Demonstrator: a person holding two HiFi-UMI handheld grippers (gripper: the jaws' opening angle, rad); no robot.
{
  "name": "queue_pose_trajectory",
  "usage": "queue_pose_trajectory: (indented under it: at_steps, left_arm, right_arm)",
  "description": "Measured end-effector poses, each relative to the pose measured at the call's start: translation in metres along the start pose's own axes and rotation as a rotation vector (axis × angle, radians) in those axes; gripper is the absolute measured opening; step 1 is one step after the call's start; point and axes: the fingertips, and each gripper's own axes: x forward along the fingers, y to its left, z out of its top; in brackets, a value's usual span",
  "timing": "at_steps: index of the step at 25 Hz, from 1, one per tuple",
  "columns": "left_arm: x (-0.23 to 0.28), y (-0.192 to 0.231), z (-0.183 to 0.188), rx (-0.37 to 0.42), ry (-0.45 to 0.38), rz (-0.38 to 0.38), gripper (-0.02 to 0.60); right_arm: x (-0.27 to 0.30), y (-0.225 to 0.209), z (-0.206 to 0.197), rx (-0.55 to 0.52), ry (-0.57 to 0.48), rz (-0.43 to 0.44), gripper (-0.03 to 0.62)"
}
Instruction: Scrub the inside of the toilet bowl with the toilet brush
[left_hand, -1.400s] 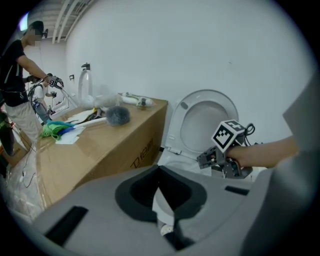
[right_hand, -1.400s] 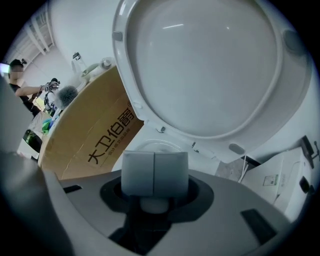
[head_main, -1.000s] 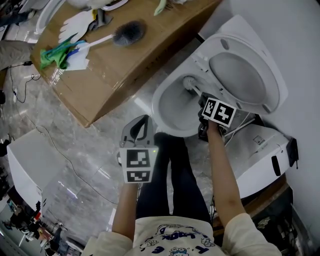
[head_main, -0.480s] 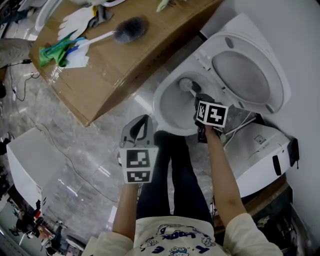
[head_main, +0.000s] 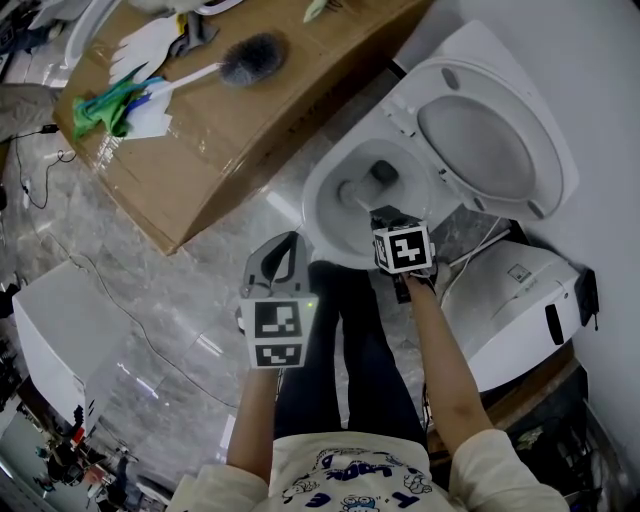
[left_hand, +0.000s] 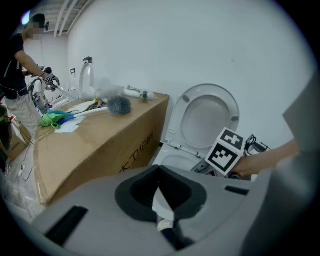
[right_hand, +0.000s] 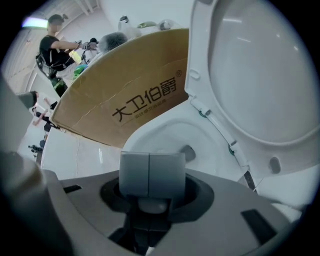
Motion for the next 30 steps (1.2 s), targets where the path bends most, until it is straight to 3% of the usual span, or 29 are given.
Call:
queue_pose_trajectory:
  at_steps: [6,10,18,30]
  left_arm:
    - [-0.001,-0.004,-0.001,0.002,-0.001,-0.006,0.002]
    - [-0.004,-0.004,0.001,0.004,-0.008,-0.005,0.002]
    - [-0.005,0.002,-0.001,0.005,-0.005,0.008,0.002]
    - [-0.008,0.001,-0.003,0.003,-0.003,0.014,0.002]
  right_arm:
    - [-0.001,0.01,-0.026,-0.285,0.096,0.017,0.167]
    - [-0.001,-0.002,-0.053,-0.459,0.217,-0.012,0.167]
    - [-0.009,-0.04,-0.069,-0.382,0.266,-0.031,0.167]
    - [-0.018,-0.089,-0.054,-0.366,0.255,-0.205,0.167]
